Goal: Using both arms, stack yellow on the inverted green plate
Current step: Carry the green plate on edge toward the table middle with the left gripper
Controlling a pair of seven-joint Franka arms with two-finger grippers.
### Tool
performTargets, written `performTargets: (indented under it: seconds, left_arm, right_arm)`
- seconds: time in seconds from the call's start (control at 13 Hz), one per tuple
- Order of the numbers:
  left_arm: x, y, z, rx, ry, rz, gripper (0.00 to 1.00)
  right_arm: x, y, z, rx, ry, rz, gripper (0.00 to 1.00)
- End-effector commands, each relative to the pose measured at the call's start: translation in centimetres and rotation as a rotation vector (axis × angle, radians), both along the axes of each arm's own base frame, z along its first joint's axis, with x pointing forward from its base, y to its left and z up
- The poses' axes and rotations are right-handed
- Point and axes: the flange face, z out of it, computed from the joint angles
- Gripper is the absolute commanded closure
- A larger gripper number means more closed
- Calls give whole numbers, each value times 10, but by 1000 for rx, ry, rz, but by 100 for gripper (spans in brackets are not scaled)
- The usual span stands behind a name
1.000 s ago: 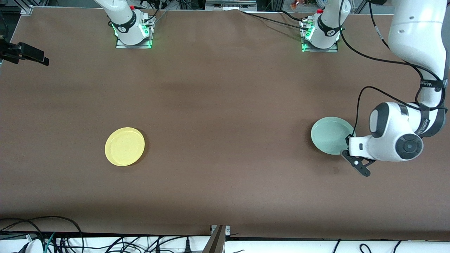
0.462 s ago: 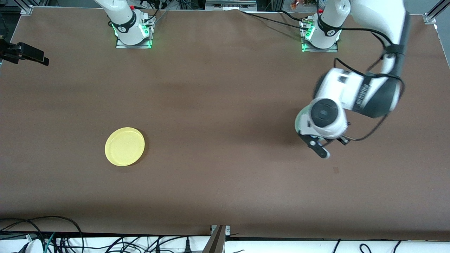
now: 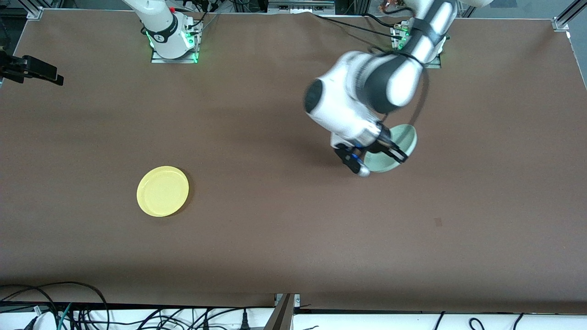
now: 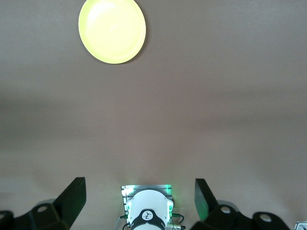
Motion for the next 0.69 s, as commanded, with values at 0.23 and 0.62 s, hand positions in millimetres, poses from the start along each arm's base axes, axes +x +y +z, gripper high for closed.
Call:
performTargets:
  seconds: [0.23,0.62]
  left_arm:
    - [-39,-84,-43,139,-433,36,100]
    - [-57,-133,-112,108,-833,172,100]
  right_arm:
    - [1,-2,4,16,-4,-14,0]
    - [1,-2,4,16,-4,-14,0]
